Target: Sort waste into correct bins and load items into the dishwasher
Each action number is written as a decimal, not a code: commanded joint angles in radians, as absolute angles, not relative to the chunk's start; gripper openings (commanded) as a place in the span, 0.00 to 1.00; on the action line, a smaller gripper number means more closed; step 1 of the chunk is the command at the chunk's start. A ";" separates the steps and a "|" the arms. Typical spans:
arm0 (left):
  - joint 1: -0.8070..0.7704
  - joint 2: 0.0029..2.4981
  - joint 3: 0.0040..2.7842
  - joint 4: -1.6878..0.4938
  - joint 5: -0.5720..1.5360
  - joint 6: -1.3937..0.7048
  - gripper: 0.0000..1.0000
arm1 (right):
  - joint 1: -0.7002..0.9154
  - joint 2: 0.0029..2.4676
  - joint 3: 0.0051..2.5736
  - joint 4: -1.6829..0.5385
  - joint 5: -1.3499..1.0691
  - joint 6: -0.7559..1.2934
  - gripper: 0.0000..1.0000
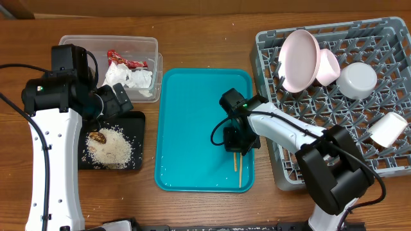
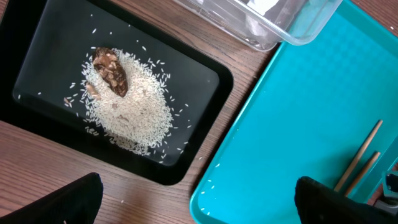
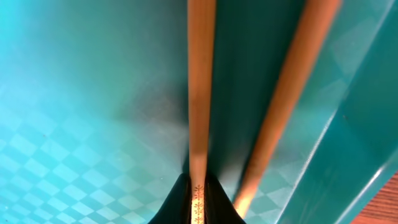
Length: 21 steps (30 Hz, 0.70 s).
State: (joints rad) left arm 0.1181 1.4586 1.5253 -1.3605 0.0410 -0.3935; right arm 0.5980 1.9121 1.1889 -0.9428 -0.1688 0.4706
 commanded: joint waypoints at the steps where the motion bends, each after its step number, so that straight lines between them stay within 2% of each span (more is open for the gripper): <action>1: 0.118 1.451 1.540 -1.357 0.045 -0.389 1.00 | 0.600 1.964 1.188 -0.953 -0.155 0.463 0.04; 9: 0.118 1.451 1.540 -1.357 0.045 -0.389 1.00 | 0.596 1.863 1.338 -1.063 -0.096 0.431 0.04; 13: 0.118 1.451 1.540 -1.356 0.045 -0.389 1.00 | 0.570 1.794 1.436 -1.156 -0.070 0.318 0.04; 21: 0.118 1.451 1.540 -1.357 0.045 -0.389 1.00 | 0.400 1.725 1.544 -1.298 0.069 0.184 0.04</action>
State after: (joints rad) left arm 0.1181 1.4586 1.5253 -1.3582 0.0410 -0.3935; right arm 0.4599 1.7458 1.5269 -1.2877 -0.0040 0.2687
